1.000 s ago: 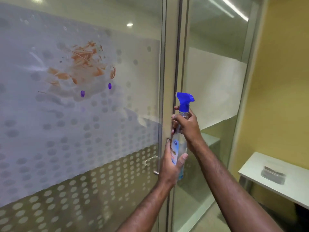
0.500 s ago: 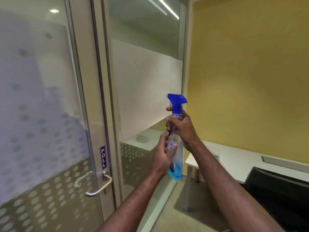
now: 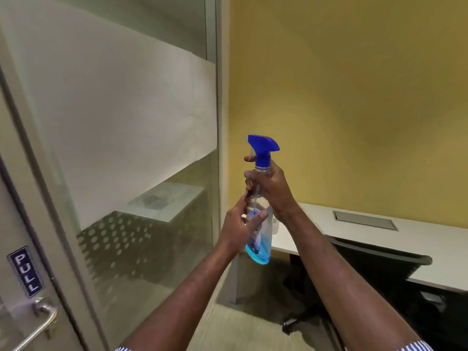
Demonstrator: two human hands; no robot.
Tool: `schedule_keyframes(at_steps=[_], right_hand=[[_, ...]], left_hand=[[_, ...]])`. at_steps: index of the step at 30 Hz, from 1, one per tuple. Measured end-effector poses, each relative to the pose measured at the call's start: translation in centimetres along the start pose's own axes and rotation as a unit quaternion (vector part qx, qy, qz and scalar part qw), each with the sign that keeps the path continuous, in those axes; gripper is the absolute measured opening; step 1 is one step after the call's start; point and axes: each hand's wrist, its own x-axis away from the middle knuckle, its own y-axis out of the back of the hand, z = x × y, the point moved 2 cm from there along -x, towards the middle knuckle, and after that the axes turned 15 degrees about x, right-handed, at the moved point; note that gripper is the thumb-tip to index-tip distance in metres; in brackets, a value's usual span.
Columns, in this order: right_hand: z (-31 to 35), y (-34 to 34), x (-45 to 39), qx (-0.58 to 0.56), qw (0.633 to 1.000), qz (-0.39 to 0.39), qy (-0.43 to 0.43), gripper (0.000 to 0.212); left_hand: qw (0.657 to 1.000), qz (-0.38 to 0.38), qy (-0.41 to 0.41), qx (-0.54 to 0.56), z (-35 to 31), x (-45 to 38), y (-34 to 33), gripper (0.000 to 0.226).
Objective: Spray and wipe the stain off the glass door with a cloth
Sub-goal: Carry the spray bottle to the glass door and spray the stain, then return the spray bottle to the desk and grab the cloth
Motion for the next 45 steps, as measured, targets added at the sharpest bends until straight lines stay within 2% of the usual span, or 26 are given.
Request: schedule_keyframes(at_steps=[4,10,14,18,23,27,34,37,45], right_hand=[[-3.5,1.8,-3.1,0.019,1.000,-0.018,0.001,0.035],[-9.9,4.0,-9.4,0.069,0.996,-0.052,0.007,0.043],[-14.3,5.3,-14.5,0.083,0.993,-0.079,0.004,0.039],[-17.7,6.3,-19.0,0.084,0.992,-0.088,-0.017,0.034],[-21.2,8.2,-23.4,0.110,0.989,-0.097,-0.029,0.025],[-23.9,10.0,-26.4,0.133,0.985,-0.100,-0.039,0.025],[-30.6,14.5,-31.7,0.159,0.979,-0.107,-0.073,0.035],[-34.0,17.1,-34.4,0.182,0.974,-0.108,-0.083,0.027],[-41.9,23.8,-40.8,0.170,0.975,-0.081,-0.119,0.025]], left_hand=[[1.000,0.018,0.019,0.012,2.9,-4.1,-0.7,0.037],[0.997,0.058,0.029,0.034,8.4,-12.3,-0.9,0.051],[0.994,0.091,0.034,0.040,12.8,-19.0,-0.7,0.060],[0.990,0.125,0.043,0.047,16.6,-24.9,-0.7,0.051],[0.985,0.152,0.051,0.055,20.5,-31.1,-1.5,0.057],[0.981,0.171,0.063,0.067,23.5,-34.9,-2.6,0.052],[0.986,0.159,0.053,0.021,29.3,-41.7,-5.4,0.048],[0.988,0.146,0.048,-0.009,32.1,-44.9,-7.2,0.046],[0.991,0.104,0.064,-0.061,39.1,-52.3,-12.1,0.057]])
